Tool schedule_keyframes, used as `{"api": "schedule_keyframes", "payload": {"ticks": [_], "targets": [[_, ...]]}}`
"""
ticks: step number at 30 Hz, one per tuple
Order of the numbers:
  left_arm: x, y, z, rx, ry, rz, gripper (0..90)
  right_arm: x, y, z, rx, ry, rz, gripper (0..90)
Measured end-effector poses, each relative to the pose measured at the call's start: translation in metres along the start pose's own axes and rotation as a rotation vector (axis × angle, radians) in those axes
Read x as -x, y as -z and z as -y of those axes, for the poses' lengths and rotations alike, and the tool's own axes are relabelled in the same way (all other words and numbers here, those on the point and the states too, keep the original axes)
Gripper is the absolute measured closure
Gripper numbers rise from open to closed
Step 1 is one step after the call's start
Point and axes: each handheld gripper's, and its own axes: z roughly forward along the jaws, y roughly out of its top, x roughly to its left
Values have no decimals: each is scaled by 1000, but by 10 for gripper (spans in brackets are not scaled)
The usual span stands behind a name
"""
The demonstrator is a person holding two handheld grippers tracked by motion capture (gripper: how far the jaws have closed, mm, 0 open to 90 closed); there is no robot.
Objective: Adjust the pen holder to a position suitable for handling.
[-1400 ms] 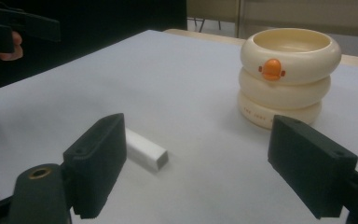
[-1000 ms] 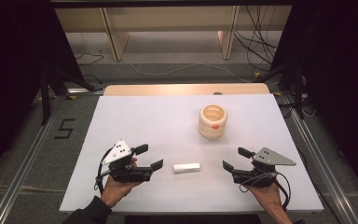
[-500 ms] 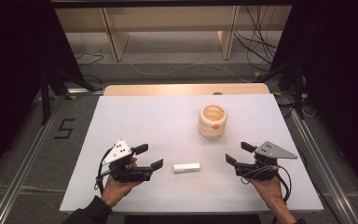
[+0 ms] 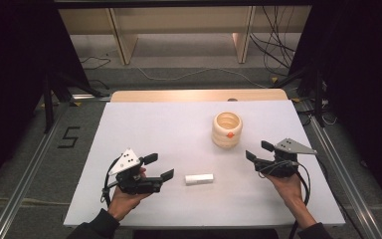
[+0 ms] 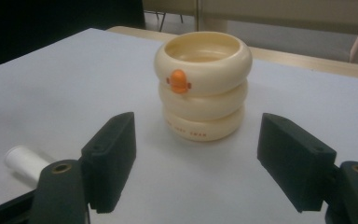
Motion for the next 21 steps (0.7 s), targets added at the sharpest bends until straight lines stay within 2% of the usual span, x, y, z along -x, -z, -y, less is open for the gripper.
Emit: {"api": "schedule_keyframes", "payload": {"ticks": [7,9,13,14,21], "targets": [[1,0,0,-2,-5,1,169,9,-11,-1,-14,-10,29,333],[0,0,0,-4,-3,-1,169,15,-17,-1,-30,-35,52,360],[0,0,0,-4,-5,0,169,18,-22,-3,-37,-31,70,391],[0,0,0,-4,-5,0,169,20,-25,-3,-47,-35,80,436],[0,1,-1,12,-5,-4,169,31,-42,-2,-64,-53,100,603]]}}
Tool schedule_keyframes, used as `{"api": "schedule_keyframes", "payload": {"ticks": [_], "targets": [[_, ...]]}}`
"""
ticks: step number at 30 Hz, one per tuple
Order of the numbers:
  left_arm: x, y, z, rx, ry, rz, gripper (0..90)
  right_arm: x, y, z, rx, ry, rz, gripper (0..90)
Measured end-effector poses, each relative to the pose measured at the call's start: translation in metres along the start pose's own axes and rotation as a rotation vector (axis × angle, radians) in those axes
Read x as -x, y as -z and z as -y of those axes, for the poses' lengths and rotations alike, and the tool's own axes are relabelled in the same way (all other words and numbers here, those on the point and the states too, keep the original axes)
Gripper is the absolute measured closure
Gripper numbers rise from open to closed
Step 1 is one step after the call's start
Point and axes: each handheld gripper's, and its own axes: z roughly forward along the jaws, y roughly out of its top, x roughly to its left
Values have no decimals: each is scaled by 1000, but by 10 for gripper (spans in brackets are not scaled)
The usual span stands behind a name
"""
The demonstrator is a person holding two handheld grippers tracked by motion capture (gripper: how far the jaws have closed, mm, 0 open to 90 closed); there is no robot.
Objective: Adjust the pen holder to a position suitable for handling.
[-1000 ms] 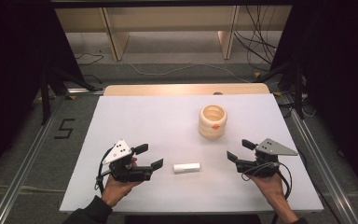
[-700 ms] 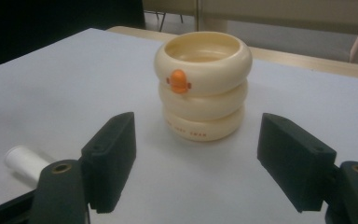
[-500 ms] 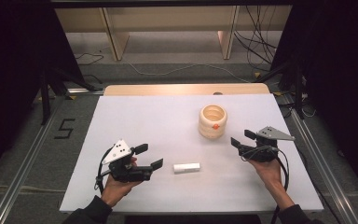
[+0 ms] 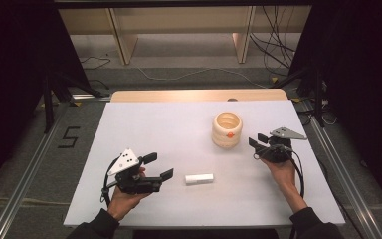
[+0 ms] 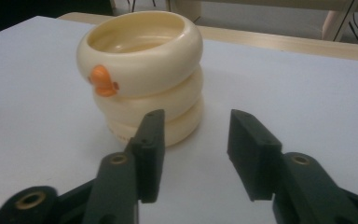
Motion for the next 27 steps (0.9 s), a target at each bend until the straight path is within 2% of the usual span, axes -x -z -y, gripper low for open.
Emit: {"api": "schedule_keyframes", "payload": {"ticks": [2,5,7,17,27], "targets": [[0,0,0,-2,-1,-1,169,2,-5,-1,-3,6,8,653],[0,0,0,-2,-2,-1,169,6,-12,-1,-13,12,11,670],[0,0,0,-1,-2,-1,170,7,-15,-2,-18,12,29,688],[0,0,0,-4,-6,-1,170,14,-30,-6,-14,0,11,846],[0,0,-1,-4,-5,0,170,19,-44,-7,-32,-15,18,900]]}}
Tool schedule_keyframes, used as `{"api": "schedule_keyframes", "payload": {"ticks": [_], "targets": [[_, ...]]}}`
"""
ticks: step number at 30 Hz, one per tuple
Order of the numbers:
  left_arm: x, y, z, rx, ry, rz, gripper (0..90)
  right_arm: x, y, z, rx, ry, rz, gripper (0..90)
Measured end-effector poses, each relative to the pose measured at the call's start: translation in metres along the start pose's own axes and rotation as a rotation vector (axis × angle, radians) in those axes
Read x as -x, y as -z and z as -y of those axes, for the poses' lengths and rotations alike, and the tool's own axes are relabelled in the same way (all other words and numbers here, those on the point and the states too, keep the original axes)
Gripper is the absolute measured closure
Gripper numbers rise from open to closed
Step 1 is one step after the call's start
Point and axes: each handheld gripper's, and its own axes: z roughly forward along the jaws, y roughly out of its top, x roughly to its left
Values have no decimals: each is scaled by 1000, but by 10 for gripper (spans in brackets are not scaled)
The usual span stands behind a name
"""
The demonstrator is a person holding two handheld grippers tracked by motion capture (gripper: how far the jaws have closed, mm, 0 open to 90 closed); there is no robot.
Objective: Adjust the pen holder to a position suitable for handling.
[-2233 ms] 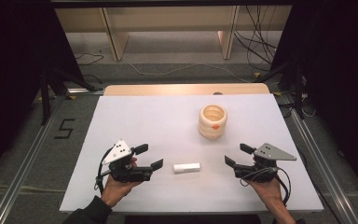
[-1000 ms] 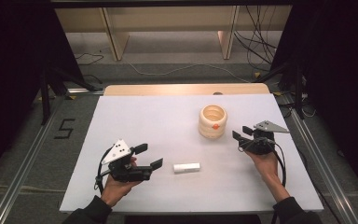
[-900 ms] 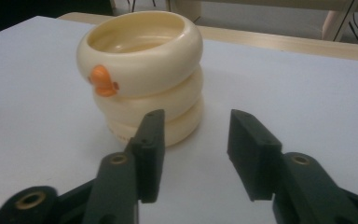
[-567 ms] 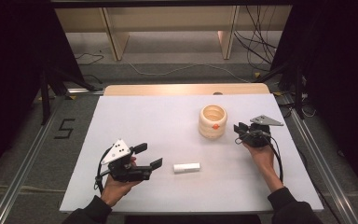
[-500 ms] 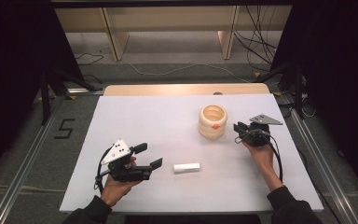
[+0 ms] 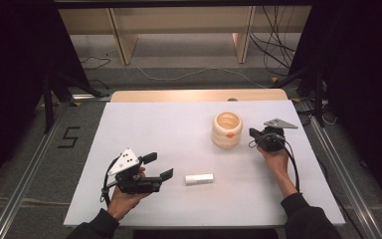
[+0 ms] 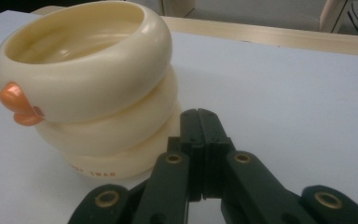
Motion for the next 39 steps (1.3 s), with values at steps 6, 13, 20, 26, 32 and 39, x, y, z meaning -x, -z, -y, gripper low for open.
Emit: {"api": "schedule_keyframes", "payload": {"ticks": [6,13,20,26,32,39], "targets": [[0,0,0,-1,1,-1,170,1,-11,0,-11,-19,12,900],[0,0,0,-1,1,-1,170,-2,-20,2,-31,-22,10,900],[0,0,0,-3,0,-3,170,-6,-25,0,-36,-26,7,900],[-1,0,0,-4,2,-1,170,-10,-28,1,-47,-26,5,900],[0,0,0,-3,0,-3,170,-11,-30,2,-49,-16,13,900],[0,0,0,-5,0,-3,170,-19,-32,1,-50,-6,2,900]]}}
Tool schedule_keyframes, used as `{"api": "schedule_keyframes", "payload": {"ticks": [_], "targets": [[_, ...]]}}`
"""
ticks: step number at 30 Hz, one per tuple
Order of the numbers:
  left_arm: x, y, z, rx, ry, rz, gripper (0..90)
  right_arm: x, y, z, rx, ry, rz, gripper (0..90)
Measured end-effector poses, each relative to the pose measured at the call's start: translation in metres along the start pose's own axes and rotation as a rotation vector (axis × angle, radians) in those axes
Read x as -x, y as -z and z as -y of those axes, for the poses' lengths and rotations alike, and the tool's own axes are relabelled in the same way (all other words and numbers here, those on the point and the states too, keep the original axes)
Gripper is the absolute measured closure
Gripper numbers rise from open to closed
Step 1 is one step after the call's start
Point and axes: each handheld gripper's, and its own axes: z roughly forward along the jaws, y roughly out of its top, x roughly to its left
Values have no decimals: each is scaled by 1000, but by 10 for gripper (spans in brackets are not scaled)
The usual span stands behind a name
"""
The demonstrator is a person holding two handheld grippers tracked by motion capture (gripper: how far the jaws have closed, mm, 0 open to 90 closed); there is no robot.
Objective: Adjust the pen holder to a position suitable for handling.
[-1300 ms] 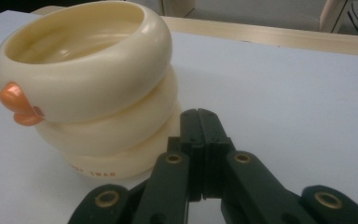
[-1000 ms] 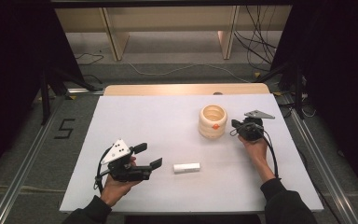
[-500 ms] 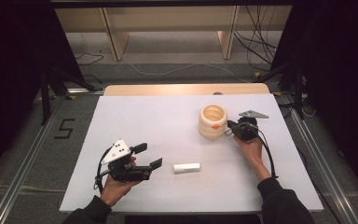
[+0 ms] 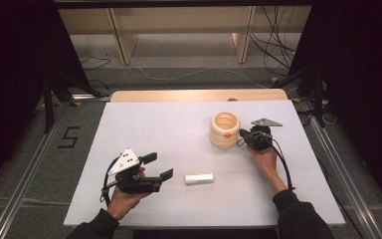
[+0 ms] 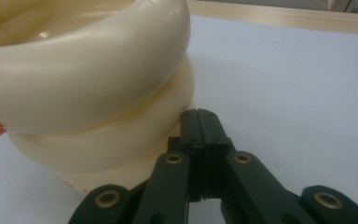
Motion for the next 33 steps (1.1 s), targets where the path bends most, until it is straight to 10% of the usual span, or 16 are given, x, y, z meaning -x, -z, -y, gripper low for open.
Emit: {"api": "schedule_keyframes", "payload": {"ticks": [33], "targets": [[-1,1,0,-1,-4,-3,171,-45,-20,-12,-6,72,-95,900]]}}
